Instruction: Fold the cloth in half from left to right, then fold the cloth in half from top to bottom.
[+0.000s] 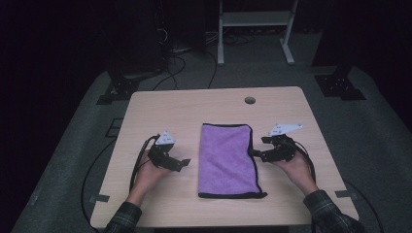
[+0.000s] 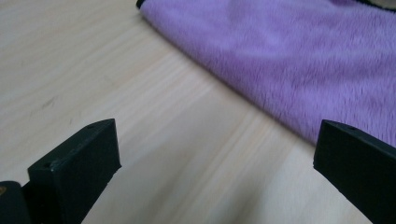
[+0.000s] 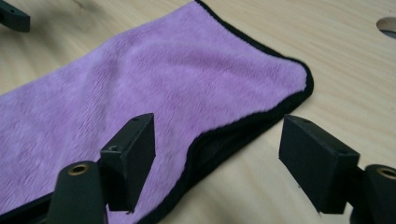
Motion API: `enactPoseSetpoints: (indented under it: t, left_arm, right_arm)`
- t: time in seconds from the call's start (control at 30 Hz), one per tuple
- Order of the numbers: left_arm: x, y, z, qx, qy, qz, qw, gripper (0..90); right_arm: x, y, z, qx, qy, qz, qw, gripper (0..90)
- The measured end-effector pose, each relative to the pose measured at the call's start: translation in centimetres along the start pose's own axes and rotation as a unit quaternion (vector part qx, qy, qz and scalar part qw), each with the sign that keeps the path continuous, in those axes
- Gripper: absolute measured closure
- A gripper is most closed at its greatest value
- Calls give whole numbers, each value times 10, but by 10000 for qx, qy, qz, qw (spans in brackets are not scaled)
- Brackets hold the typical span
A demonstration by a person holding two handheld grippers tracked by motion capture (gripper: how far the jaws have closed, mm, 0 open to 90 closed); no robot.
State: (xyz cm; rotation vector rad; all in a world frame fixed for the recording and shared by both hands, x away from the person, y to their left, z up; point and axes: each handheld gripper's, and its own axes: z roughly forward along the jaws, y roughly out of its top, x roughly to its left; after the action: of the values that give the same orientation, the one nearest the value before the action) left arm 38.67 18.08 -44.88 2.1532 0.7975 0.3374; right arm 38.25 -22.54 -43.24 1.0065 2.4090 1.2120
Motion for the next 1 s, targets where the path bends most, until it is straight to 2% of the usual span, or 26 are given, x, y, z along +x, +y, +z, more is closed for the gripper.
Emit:
enactPoseSetpoints:
  t: [0.07,0.13,0.2,0.27,0.33,0.47,0.57,0.67,0.73,0.77,0.9,0.97,1.0]
  left_arm:
    - [0,9,6,1,-16,51,10000,0]
    - [1,17,12,-35,-10,42,10000,0]
    - [3,23,17,-28,-11,75,10000,0]
    - [6,31,23,-72,-19,42,10000,0]
    - [8,38,29,-112,-15,34,9999,0]
    - [16,52,43,-169,33,-13,9999,0]
    - [22,62,53,-133,100,11,9999,4]
    - [30,68,65,-133,130,-67,9998,20]
    - [35,71,75,-74,165,-149,9997,20]
    - [37,73,80,-27,183,-123,9998,20]
    - [45,75,97,103,351,-185,9992,30]
    - [50,75,105,178,543,-158,9982,39]
    - [53,75,108,190,638,-221,9975,46]
  right_arm:
    - [-2,6,5,-75,-44,-19,10000,258]
    - [-6,11,10,-42,-6,25,10000,248]
    - [-8,16,14,-146,-59,29,9999,251]
    - [-12,22,21,-48,-38,64,10000,240]
    - [-16,25,24,-114,-99,66,9999,243]
    - [-26,34,34,-81,-145,111,9998,243]
    - [-34,40,41,-61,-240,101,9996,243]
    - [-42,45,47,-70,-361,146,9992,243]
    - [-47,48,53,-58,-343,226,9991,243]
    - [-50,49,57,-31,-381,220,9990,243]
    - [-56,46,70,20,-543,253,9982,243]
    - [-59,42,77,95,-577,308,9978,243]
    - [-60,40,79,120,-597,316,9976,243]
